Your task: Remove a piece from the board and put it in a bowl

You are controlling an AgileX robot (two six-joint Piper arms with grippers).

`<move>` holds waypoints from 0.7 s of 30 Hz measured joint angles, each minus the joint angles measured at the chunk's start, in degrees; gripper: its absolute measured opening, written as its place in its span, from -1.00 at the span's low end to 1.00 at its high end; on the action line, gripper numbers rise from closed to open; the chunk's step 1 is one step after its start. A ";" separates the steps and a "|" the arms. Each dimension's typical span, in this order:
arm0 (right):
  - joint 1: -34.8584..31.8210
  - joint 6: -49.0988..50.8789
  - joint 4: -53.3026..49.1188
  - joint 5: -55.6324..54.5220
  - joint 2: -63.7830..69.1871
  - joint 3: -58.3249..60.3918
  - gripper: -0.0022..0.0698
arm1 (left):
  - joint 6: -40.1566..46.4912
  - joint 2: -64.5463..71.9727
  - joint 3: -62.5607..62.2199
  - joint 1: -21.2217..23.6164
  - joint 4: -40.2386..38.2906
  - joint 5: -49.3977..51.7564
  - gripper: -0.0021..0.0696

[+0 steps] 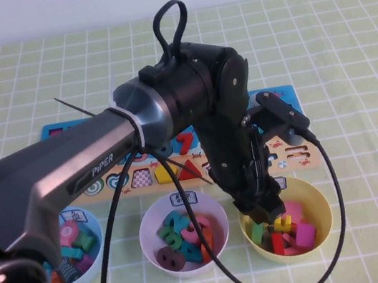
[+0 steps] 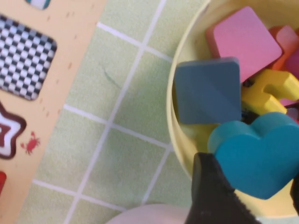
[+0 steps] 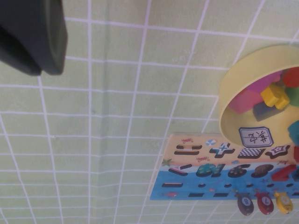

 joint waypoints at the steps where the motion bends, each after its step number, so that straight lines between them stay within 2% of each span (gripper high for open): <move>1: 0.00 0.00 0.00 0.00 0.00 0.00 -0.99 | 0.89 0.13 0.00 0.00 0.00 0.00 -0.11; 4: 0.00 0.00 0.00 0.00 0.00 0.00 -0.99 | 1.94 0.17 0.00 0.00 0.00 -0.13 -0.02; 8: 0.00 0.00 0.00 0.00 0.00 0.00 -0.99 | 1.94 0.17 -0.02 0.00 -0.39 -0.79 0.50; 10: 0.00 0.00 0.00 0.00 0.00 0.00 -0.99 | 1.77 0.17 -0.02 0.00 -0.43 -0.91 0.66; 13: 0.00 0.00 0.00 0.00 0.00 0.00 -0.99 | 0.34 0.17 -0.02 0.00 0.85 -1.01 0.69; 15: 0.00 0.00 0.00 0.00 0.00 0.00 -0.99 | -0.97 -0.05 -0.02 0.00 2.85 -1.01 0.54; 17: 0.00 0.00 0.00 0.00 0.00 0.00 -0.99 | -1.89 -1.13 -0.02 0.14 4.17 -1.16 0.20; 21: 0.00 0.00 0.00 0.00 0.00 0.00 -0.99 | -3.85 -5.28 0.71 1.44 3.98 -2.65 -0.62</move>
